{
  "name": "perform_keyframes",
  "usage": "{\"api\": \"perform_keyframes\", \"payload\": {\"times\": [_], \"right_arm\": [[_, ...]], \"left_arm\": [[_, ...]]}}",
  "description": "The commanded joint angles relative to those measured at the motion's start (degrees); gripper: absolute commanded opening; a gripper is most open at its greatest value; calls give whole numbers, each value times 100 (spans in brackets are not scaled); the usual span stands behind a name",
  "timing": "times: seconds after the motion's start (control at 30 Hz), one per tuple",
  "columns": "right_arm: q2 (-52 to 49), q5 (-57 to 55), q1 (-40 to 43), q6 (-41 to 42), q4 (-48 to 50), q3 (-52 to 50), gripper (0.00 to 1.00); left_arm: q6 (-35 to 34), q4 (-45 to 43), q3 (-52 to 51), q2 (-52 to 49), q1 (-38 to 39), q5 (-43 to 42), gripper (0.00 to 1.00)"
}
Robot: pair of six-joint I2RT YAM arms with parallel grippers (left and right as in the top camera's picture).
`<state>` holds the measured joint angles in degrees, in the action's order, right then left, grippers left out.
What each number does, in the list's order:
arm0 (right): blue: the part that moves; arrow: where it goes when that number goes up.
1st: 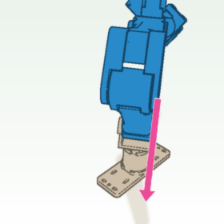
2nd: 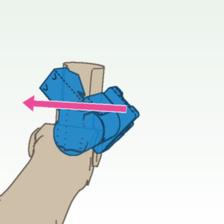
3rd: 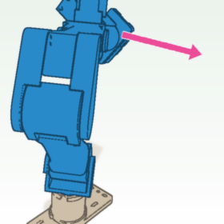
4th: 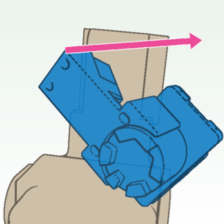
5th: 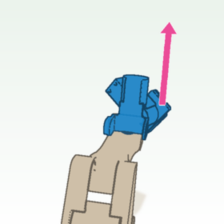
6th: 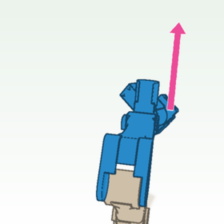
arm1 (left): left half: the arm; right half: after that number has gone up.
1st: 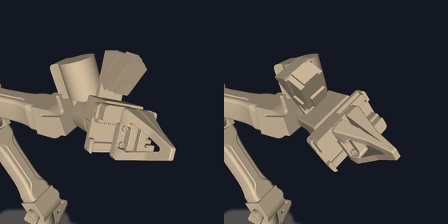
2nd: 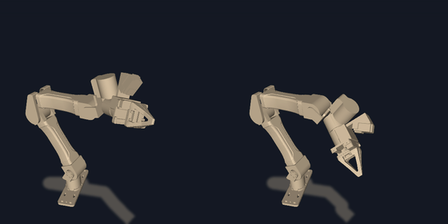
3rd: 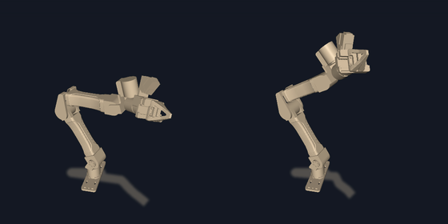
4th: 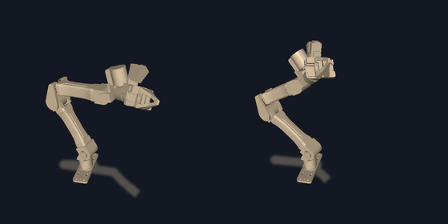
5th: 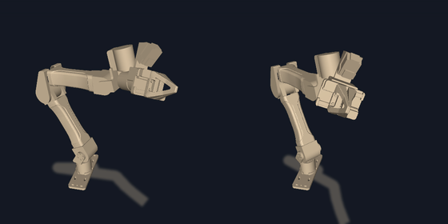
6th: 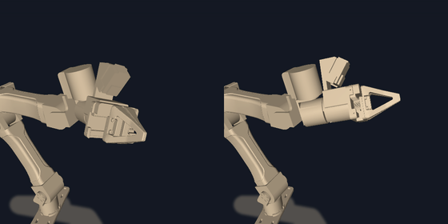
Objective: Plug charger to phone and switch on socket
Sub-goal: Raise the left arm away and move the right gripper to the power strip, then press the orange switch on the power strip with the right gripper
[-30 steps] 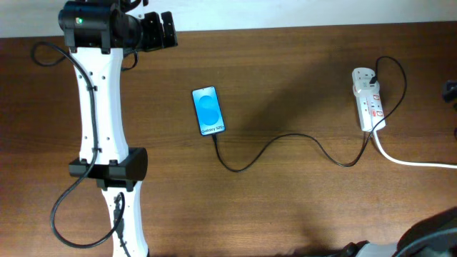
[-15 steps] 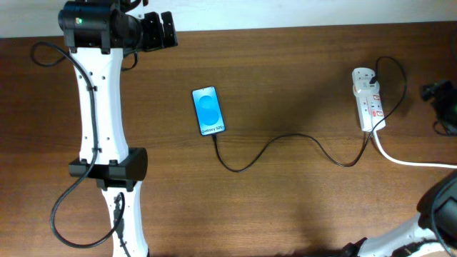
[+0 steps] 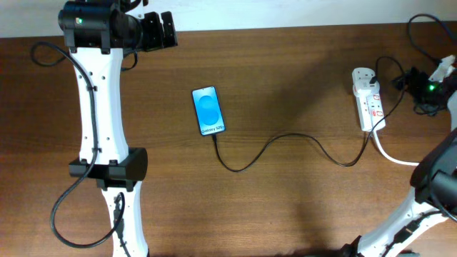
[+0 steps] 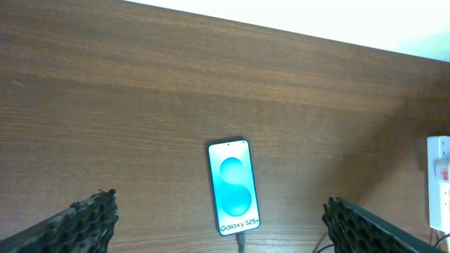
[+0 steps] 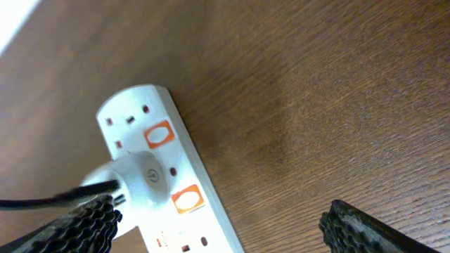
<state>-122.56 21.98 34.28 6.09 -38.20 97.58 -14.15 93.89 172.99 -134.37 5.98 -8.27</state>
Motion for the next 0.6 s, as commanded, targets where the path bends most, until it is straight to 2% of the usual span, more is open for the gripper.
{"api": "perform_keyframes", "payload": {"times": [0.0, 0.57], "right_arm": [[-208, -446, -94, -243, -46, 131, 97], [-610, -304, -149, -205, -446, 120, 97]], "left_arm": [[50, 9, 37, 66, -13, 63, 99], [50, 9, 37, 66, -13, 63, 99]]}}
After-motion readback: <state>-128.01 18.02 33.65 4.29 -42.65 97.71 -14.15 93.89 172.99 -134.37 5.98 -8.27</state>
